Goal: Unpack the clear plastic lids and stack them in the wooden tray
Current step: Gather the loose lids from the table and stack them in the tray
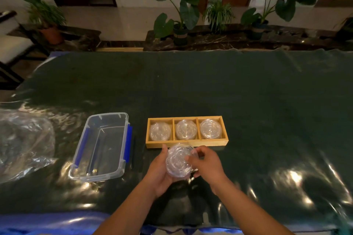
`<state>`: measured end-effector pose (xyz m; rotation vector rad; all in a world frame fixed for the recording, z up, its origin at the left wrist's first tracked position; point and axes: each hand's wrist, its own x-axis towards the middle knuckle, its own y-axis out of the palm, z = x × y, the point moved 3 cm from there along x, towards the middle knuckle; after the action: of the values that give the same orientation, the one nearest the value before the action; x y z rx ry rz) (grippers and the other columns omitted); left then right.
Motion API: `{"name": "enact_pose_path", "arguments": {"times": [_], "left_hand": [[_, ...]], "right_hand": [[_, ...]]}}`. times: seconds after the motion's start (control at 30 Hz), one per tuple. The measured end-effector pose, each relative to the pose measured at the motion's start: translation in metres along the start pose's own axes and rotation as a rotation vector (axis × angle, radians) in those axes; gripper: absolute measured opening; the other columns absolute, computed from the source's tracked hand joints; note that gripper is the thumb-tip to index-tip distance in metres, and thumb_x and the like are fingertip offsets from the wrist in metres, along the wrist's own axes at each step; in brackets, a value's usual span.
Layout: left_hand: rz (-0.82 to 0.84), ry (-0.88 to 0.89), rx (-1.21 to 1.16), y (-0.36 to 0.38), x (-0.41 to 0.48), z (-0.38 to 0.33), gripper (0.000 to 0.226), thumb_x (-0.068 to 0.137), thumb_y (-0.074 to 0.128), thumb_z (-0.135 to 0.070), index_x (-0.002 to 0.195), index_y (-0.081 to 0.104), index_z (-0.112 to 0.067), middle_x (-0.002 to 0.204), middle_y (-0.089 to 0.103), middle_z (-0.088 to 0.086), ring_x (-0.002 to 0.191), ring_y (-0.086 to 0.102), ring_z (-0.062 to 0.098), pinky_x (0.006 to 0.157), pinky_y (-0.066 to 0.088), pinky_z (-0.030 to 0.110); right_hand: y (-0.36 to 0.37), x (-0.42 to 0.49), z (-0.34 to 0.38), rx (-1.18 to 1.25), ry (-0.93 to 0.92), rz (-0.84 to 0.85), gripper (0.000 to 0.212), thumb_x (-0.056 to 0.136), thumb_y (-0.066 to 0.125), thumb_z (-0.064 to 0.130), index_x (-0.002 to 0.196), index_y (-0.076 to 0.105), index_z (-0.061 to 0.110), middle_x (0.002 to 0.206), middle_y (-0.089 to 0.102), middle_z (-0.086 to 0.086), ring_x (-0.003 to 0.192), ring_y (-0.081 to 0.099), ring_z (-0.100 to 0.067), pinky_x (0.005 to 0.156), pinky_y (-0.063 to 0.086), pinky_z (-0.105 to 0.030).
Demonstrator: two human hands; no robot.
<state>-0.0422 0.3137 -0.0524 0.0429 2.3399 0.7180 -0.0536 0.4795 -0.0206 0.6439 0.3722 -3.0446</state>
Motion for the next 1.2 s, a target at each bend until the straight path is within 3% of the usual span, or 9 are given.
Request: {"name": "enact_pose_path", "arguments": {"times": [0.13,0.27,0.43,0.53,0.67,0.83,0.97,1.13,1.2], "left_hand": [[-0.043,-0.003,0.022,-0.003,-0.001,0.001,0.063,0.100,0.038,-0.061,0.133,0.064,-0.014,0.127,0.072,0.019,0.117,0.069,0.038,0.104,0.049,0.066],[-0.051,-0.030,0.038,-0.002,-0.001,0.003,0.067,0.100,0.035,-0.062,0.131,0.066,-0.010,0.125,0.073,0.021,0.117,0.069,0.038,0.103,0.050,0.065],[-0.004,-0.091,-0.035,-0.005,-0.005,0.002,0.065,0.098,0.046,-0.058,0.124,0.073,-0.004,0.129,0.069,0.026,0.119,0.067,0.039,0.111,0.043,0.062],[0.001,-0.074,-0.064,-0.006,-0.007,0.001,0.055,0.090,0.058,-0.050,0.111,0.078,-0.004,0.122,0.071,0.025,0.103,0.072,0.036,0.100,0.053,0.056],[0.006,-0.060,-0.139,-0.008,-0.009,0.000,0.049,0.092,0.055,-0.045,0.104,0.081,-0.005,0.114,0.075,0.023,0.097,0.076,0.035,0.082,0.061,0.050],[-0.043,-0.001,-0.078,-0.007,-0.012,-0.006,0.049,0.087,0.064,-0.037,0.119,0.072,0.000,0.120,0.071,0.026,0.100,0.073,0.036,0.090,0.059,0.050],[-0.119,0.059,-0.022,-0.010,-0.010,-0.011,0.045,0.091,0.066,-0.029,0.124,0.068,0.002,0.122,0.071,0.027,0.105,0.073,0.037,0.093,0.059,0.051],[-0.232,0.090,-0.060,-0.017,-0.007,-0.017,0.049,0.074,0.076,-0.028,0.115,0.072,-0.001,0.116,0.074,0.025,0.108,0.072,0.039,0.097,0.057,0.053],[-0.250,0.084,-0.087,-0.020,-0.005,-0.017,0.047,0.082,0.073,-0.028,0.118,0.070,0.001,0.114,0.075,0.025,0.112,0.070,0.041,0.103,0.052,0.058]], "right_hand": [[0.007,-0.002,-0.001,-0.178,-0.018,-0.006,0.019,0.080,0.080,0.033,0.088,0.065,0.025,0.090,0.071,0.005,0.079,0.071,-0.014,0.066,0.063,-0.036],[0.012,-0.009,0.002,-0.482,-0.153,-0.069,0.023,0.080,0.077,0.042,0.093,0.062,0.032,0.097,0.062,0.010,0.081,0.060,-0.004,0.071,0.049,-0.021],[0.015,-0.019,0.001,-0.386,-0.190,-0.098,0.030,0.073,0.084,0.038,0.087,0.058,0.035,0.090,0.060,0.013,0.078,0.060,-0.002,0.065,0.044,-0.014],[0.017,-0.020,-0.001,-0.314,-0.150,-0.072,0.035,0.070,0.087,0.033,0.085,0.055,0.035,0.087,0.064,0.013,0.080,0.062,-0.002,0.065,0.044,-0.014],[0.016,-0.017,-0.006,-0.134,-0.086,-0.072,0.036,0.067,0.090,0.025,0.084,0.059,0.027,0.096,0.070,0.009,0.091,0.067,-0.008,0.079,0.058,-0.030],[0.015,-0.015,-0.007,-0.085,-0.025,-0.058,0.034,0.069,0.090,0.027,0.088,0.062,0.023,0.090,0.069,0.002,0.086,0.068,-0.016,0.078,0.060,-0.035],[0.021,-0.018,0.001,-0.165,-0.103,-0.114,0.032,0.072,0.088,0.031,0.087,0.060,0.026,0.086,0.068,0.006,0.082,0.066,-0.011,0.074,0.055,-0.028],[0.032,-0.027,0.008,-0.294,-0.196,-0.179,0.027,0.075,0.085,0.032,0.089,0.063,0.033,0.090,0.069,0.017,0.085,0.064,0.001,0.076,0.054,-0.021],[0.036,-0.029,0.010,-0.323,-0.240,-0.200,0.027,0.076,0.084,0.031,0.094,0.065,0.030,0.093,0.069,0.017,0.088,0.064,-0.001,0.078,0.056,-0.024]]}}
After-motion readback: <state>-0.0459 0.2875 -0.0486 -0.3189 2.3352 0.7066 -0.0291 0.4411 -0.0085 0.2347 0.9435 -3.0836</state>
